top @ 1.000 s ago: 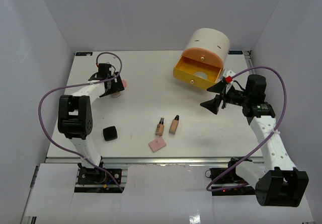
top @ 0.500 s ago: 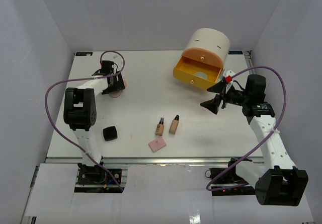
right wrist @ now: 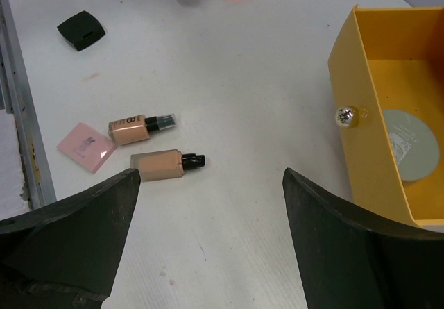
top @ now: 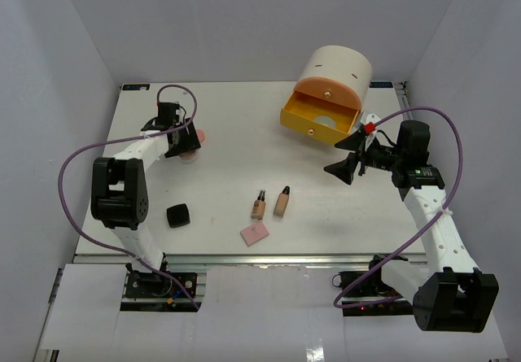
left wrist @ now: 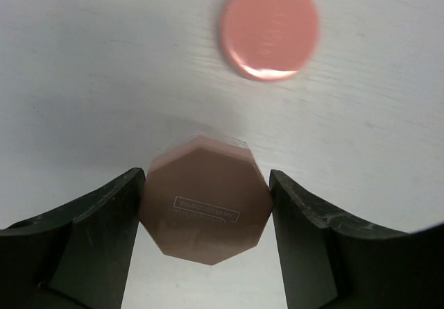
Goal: Organize the makeup
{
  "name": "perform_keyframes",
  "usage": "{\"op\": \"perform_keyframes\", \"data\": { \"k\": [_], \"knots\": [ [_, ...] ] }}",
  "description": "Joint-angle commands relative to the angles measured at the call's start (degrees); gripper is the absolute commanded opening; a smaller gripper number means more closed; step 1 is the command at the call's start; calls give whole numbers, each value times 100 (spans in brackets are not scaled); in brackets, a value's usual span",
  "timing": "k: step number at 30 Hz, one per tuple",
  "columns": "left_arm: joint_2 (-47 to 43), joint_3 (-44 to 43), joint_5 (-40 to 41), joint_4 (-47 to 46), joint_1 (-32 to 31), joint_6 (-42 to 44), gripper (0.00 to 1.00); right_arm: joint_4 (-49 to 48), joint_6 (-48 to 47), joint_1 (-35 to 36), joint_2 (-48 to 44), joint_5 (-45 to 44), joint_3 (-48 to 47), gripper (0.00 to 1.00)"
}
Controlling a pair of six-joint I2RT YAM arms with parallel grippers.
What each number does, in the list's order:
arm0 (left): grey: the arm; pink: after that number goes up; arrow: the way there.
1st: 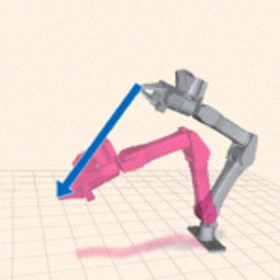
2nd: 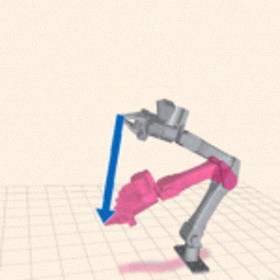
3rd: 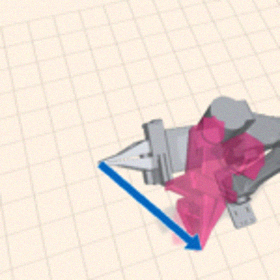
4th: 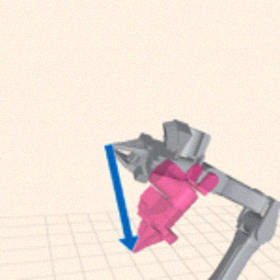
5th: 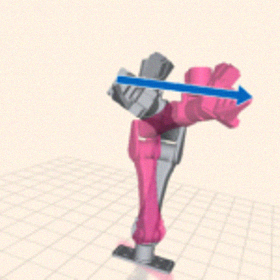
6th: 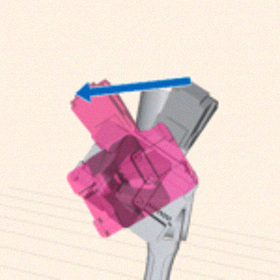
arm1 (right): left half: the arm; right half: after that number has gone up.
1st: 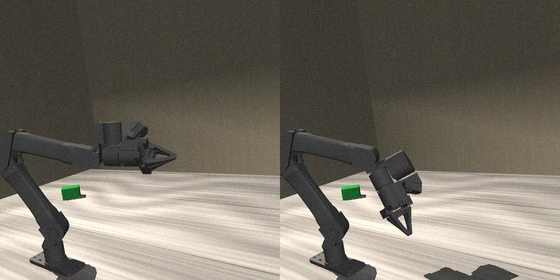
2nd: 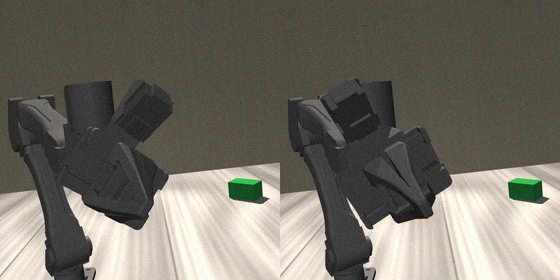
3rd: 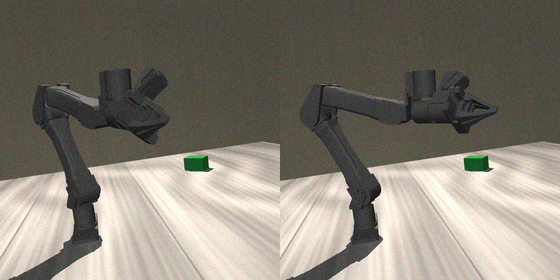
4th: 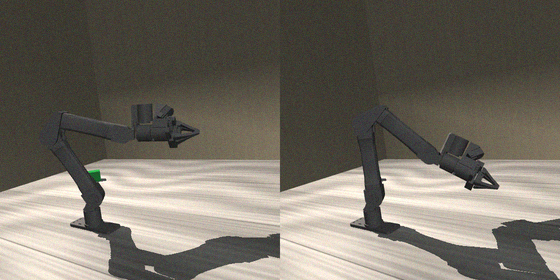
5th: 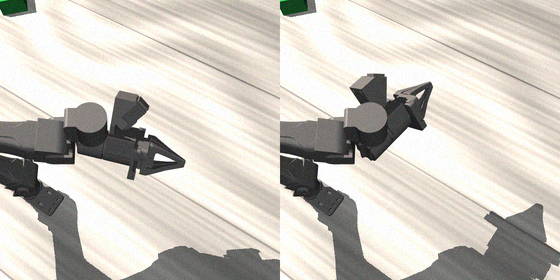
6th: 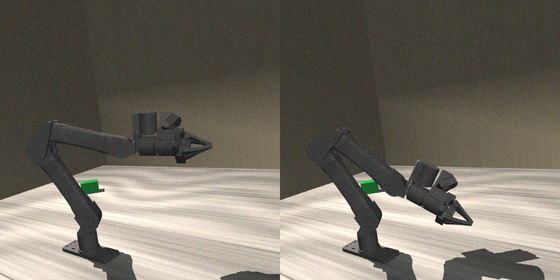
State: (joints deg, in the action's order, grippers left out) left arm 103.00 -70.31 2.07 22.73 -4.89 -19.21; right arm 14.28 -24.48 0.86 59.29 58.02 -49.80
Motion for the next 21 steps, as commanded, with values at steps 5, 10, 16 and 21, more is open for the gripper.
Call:
{"op": "perform_keyframes", "data": {
  "k": [5,10,16,21],
  "knots": [
    [-1044,-467,-1435,-709,-1762,-537,11,-233,-56,-16,-99,49,20,90],
    [-396,-1737,-1527,-879,-2641,-649,10,-256,-65,-193,-110,16,41,90],
    [675,-3389,-1398,-822,-3256,-698,10,-303,-56,-253,-106,12,67,90],
    [1435,-4494,-1107,-721,-3450,-644,13,-305,-56,-273,-95,-13,65,90]
  ]
}}
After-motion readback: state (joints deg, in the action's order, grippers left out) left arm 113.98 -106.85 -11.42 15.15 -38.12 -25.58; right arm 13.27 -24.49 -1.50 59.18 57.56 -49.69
